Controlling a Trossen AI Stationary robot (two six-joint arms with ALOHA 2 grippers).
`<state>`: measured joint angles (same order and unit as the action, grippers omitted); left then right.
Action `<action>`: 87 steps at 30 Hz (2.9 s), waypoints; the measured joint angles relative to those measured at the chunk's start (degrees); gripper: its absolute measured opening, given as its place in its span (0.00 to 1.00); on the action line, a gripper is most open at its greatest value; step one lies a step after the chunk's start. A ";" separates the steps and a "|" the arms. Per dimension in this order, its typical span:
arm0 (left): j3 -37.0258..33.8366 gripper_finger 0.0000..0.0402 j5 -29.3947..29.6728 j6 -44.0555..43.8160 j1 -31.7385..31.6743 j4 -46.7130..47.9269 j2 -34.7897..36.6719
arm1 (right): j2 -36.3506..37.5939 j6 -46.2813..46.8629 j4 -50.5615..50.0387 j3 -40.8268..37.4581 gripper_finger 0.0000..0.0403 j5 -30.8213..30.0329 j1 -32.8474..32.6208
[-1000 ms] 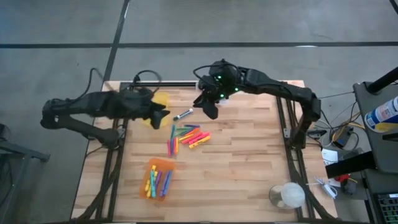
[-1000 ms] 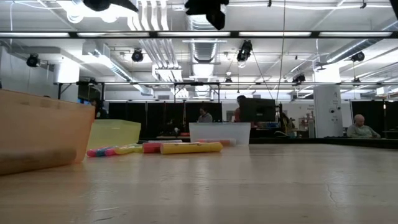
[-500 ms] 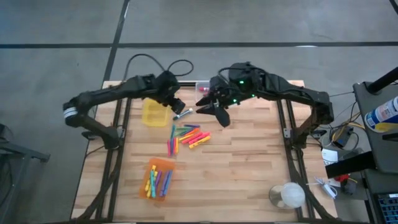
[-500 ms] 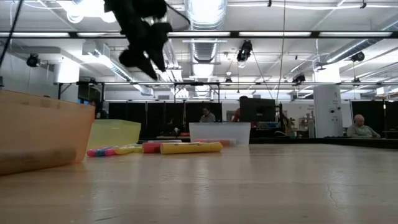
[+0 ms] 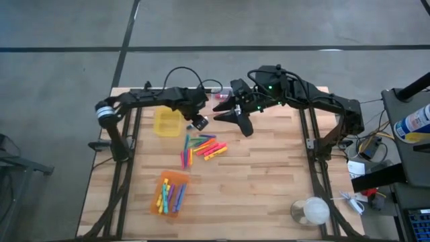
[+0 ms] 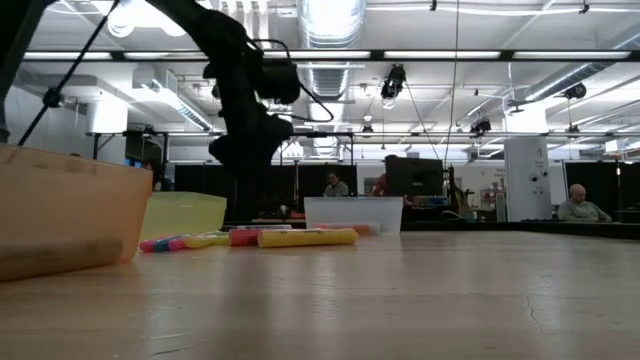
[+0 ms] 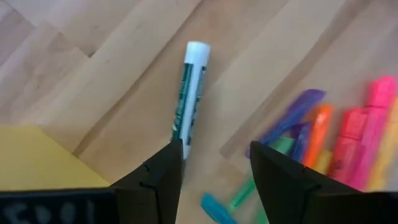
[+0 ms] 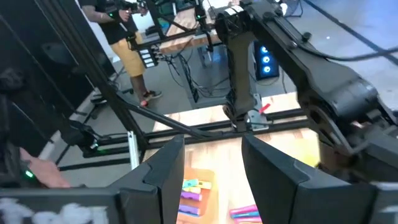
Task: Pick & Place Markers
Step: Put the dark green marker into the transparent bin
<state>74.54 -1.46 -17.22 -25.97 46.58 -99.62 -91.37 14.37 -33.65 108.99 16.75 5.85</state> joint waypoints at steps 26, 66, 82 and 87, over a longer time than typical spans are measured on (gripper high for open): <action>0.26 0.45 1.19 5.46 -0.55 -1.28 -11.82 | 0.01 2.65 1.91 -0.02 0.39 -1.94 -0.59; 5.22 0.13 0.02 13.40 0.52 2.00 -2.14 | 0.13 1.74 13.05 1.82 0.32 -4.91 0.46; 25.97 0.13 2.47 23.85 -0.59 -6.13 -14.01 | 0.34 0.25 10.82 12.95 0.31 -4.73 -0.37; 29.80 0.13 5.23 26.11 -0.87 -7.59 -18.38 | 0.39 -1.19 9.80 15.48 0.31 -4.79 -0.41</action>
<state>104.35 3.77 8.89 -26.84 38.99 -117.99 -90.98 13.18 -23.85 124.47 11.96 5.44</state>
